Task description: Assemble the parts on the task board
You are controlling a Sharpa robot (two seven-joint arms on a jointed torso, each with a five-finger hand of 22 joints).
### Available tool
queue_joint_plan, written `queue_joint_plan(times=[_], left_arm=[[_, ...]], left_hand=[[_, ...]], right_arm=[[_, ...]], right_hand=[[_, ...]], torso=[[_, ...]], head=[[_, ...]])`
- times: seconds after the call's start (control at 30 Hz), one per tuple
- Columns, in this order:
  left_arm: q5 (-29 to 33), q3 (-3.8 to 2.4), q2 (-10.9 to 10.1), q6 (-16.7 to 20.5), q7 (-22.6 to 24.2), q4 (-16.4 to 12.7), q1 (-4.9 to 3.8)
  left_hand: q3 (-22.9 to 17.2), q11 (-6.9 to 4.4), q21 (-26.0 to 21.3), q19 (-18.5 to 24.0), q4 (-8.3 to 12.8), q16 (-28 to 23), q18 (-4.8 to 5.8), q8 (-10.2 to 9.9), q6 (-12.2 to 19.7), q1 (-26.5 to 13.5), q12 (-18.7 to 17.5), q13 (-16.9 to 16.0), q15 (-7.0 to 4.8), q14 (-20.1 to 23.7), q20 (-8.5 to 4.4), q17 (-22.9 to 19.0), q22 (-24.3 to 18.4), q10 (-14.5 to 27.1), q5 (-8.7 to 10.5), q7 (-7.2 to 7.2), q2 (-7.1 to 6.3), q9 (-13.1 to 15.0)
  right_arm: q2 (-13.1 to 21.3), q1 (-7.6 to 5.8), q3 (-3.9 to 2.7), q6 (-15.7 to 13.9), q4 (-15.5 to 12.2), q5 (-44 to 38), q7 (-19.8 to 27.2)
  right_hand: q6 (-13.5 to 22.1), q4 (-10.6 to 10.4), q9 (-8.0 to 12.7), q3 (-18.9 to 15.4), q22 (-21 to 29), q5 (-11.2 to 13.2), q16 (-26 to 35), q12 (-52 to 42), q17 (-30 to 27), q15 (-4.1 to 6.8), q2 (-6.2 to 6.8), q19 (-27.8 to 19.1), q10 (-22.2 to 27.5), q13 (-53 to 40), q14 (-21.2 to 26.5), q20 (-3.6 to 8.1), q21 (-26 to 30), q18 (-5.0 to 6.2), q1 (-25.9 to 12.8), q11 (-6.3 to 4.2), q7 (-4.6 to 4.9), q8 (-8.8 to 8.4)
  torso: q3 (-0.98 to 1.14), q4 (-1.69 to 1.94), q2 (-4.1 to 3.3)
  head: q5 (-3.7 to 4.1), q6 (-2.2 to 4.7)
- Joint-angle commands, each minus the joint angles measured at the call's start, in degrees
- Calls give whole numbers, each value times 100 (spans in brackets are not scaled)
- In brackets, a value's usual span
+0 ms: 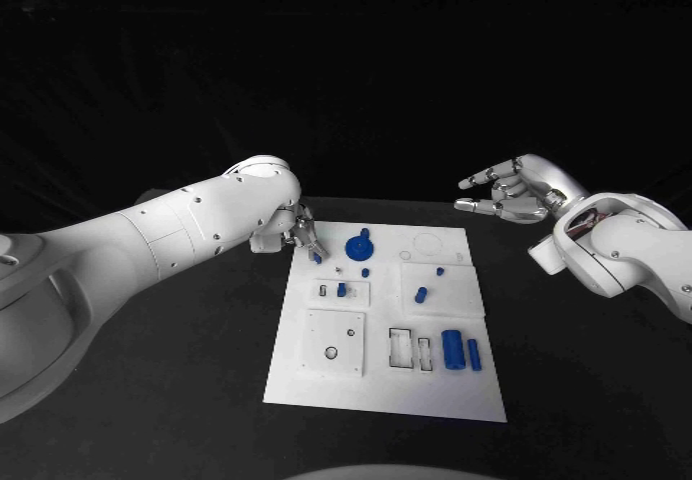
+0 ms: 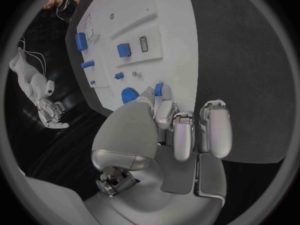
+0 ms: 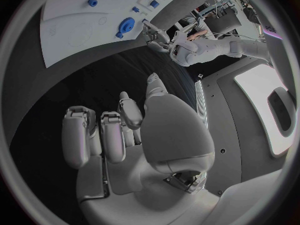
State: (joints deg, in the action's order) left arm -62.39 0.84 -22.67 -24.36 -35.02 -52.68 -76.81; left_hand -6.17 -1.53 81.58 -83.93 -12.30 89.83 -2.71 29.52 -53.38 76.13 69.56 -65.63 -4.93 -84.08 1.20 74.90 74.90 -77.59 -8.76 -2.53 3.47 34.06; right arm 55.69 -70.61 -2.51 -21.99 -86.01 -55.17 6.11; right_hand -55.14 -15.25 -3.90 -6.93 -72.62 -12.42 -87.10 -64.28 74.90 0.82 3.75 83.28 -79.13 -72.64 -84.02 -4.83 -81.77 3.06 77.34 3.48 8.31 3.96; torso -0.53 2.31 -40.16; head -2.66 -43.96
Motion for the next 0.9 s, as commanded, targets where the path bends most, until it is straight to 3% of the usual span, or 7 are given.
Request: queue_joint_plan(times=[0.03,0.17,0.27,0.37,0.53,0.73,0.9], left_arm=[[65,1,16,6,32,4,2],[103,1,16,10,80,4,2],[168,1,6,67,125,-5,2],[244,2,-26,191,165,-44,2],[394,4,-177,513,203,-278,1],[489,12,-520,1053,174,-894,10],[396,24,-893,1488,173,-1559,125]], left_hand=[[-350,-39,-4,-260,175,17,13,7,22,292,-35,20,-48,-592,-41,1510,445,28,-29,30,58,7],[-938,-4,-12,-258,375,17,14,20,73,444,-76,49,-23,-592,-30,1510,446,42,-30,-16,-63,12],[-1856,40,-29,-255,463,17,13,114,90,141,-99,78,-5,-592,26,1510,446,14,1,-64,-412,62],[-2300,46,-42,-253,547,17,11,190,102,-60,-98,84,7,-592,32,1510,442,-4,11,-50,-560,107],[-2624,23,-56,-252,659,17,5,271,106,-208,-79,70,21,-592,18,1510,436,-31,13,-44,-660,155],[-2884,12,-58,-257,753,17,5,349,102,-353,-54,49,15,-592,9,1510,443,-65,19,-33,-746,198],[-2998,5,-39,-268,801,17,11,386,96,-416,-38,36,9,-592,3,1510,469,-86,21,-24,-796,217]], right_arm=[[-8,3,0,104,-1,-18,20],[-9,3,0,116,0,-18,15],[-10,3,1,124,2,-18,11],[-10,3,2,132,7,-18,8],[-7,3,5,140,9,-18,1],[-2,3,15,146,22,-17,-12],[4,12,29,155,40,-11,-17]], right_hand=[[-19,13,0,-22,3,-35,36,-4,948,32,-22,-12,14,1,-467,14,34,47,-13,-23,1,-6],[-20,14,0,-22,0,-36,35,-13,949,32,-24,-10,10,-4,-468,14,32,47,-12,-23,1,-5],[-20,15,0,-21,0,-37,35,-13,949,32,-25,-10,10,-4,-468,14,32,47,-11,-23,1,-5],[-20,16,0,-20,2,-40,35,-15,949,32,-27,-11,9,-5,-468,14,33,47,-9,-23,1,-5],[-20,16,0,-20,2,-40,35,-15,949,32,-27,-11,9,-5,-468,14,33,47,-9,-23,1,-5],[-21,18,0,-19,4,-44,38,-7,945,32,-32,-12,13,1,-467,14,34,47,-7,-23,0,-5],[-21,18,0,-19,4,-44,38,-7,945,32,-32,-12,13,1,-467,14,34,47,-7,-23,0,-5]], torso=[[-1,1,2],[1,5,7],[1,3,6],[2,2,12],[6,4,11],[6,11,10],[9,28,14]], head=[[-1,-6],[-7,-16],[-17,-10],[-25,-18],[-27,-4],[-35,11],[-32,-8]])
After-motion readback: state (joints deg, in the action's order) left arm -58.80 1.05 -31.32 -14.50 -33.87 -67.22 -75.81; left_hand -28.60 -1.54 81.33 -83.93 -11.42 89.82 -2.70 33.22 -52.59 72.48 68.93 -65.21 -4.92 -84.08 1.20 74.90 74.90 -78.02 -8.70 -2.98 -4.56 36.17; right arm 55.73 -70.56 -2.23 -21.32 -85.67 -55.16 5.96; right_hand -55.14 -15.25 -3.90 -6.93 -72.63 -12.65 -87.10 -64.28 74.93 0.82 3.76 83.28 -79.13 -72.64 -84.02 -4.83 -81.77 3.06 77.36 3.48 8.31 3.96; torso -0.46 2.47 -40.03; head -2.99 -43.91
